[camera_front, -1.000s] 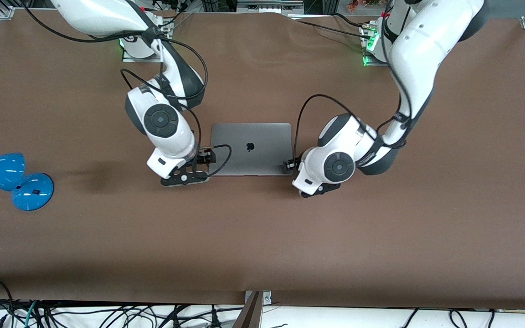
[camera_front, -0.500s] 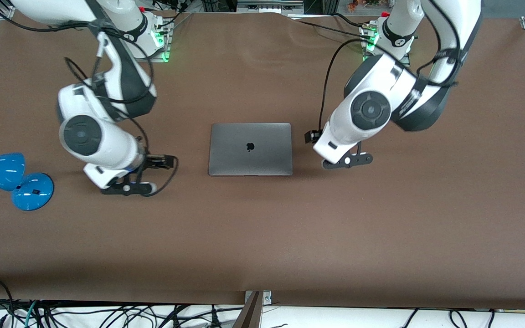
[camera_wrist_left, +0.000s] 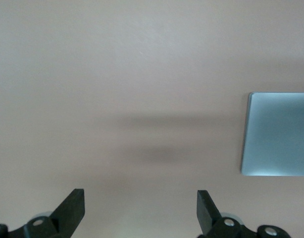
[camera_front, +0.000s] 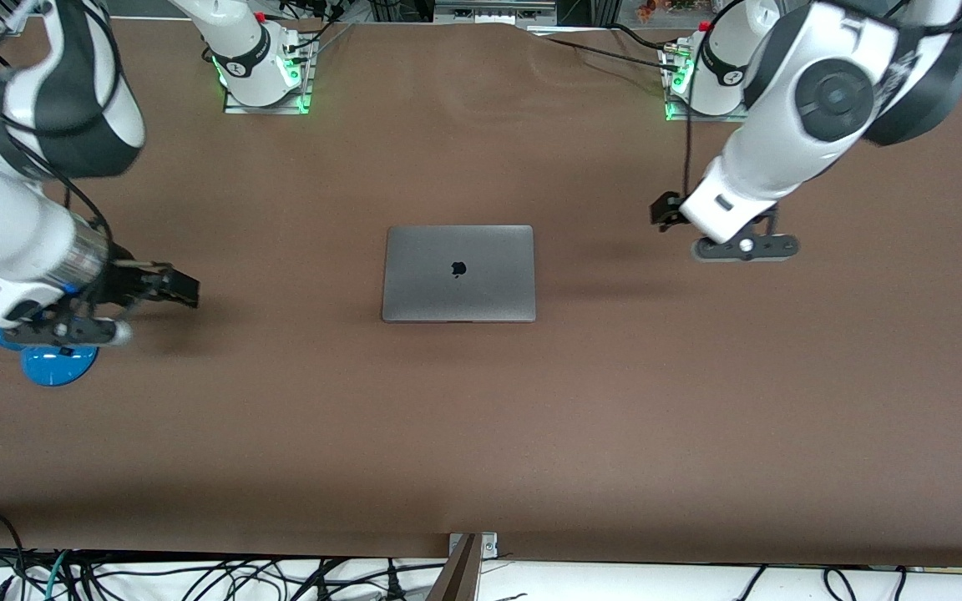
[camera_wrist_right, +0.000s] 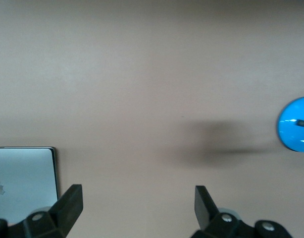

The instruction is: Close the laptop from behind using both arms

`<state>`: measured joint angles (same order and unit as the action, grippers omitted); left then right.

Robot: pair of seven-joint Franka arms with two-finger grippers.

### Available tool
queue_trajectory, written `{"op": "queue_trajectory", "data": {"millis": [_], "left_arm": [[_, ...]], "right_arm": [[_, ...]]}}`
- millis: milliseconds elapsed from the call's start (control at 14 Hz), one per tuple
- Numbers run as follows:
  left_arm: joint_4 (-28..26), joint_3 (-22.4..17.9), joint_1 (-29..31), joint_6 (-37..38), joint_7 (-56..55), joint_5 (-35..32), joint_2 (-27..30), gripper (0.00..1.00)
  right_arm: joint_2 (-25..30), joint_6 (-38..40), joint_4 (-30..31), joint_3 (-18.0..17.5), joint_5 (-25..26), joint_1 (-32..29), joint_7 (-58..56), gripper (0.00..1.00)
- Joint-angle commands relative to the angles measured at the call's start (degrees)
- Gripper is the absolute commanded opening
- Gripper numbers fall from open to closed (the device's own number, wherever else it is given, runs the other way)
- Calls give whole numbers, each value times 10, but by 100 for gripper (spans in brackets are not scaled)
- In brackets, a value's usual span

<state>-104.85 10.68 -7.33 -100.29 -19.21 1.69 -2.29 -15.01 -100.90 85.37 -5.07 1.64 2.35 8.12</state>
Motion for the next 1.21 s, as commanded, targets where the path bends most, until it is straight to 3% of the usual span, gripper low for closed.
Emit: {"op": "queue_trajectory", "data": {"millis": [0, 214, 429, 857, 1143], "left_arm": [[-17, -60, -4, -6, 79, 14, 39, 100], [54, -89, -5, 51, 105, 7, 34, 100], [104, -101, -6, 78, 118, 5, 33, 100], [112, -80, 3, 79, 118, 5, 33, 100], [140, -82, -13, 79, 118, -29, 24, 100]], "right_arm": [[107, 3, 78, 7, -10, -16, -13, 100], [163, 89, 87, 26, -4, -16, -30, 100], [191, 115, 98, 26, -6, -27, -40, 100], [223, 103, 153, 27, -9, -35, -40, 100], [203, 105, 139, 27, -9, -33, -40, 100]]}}
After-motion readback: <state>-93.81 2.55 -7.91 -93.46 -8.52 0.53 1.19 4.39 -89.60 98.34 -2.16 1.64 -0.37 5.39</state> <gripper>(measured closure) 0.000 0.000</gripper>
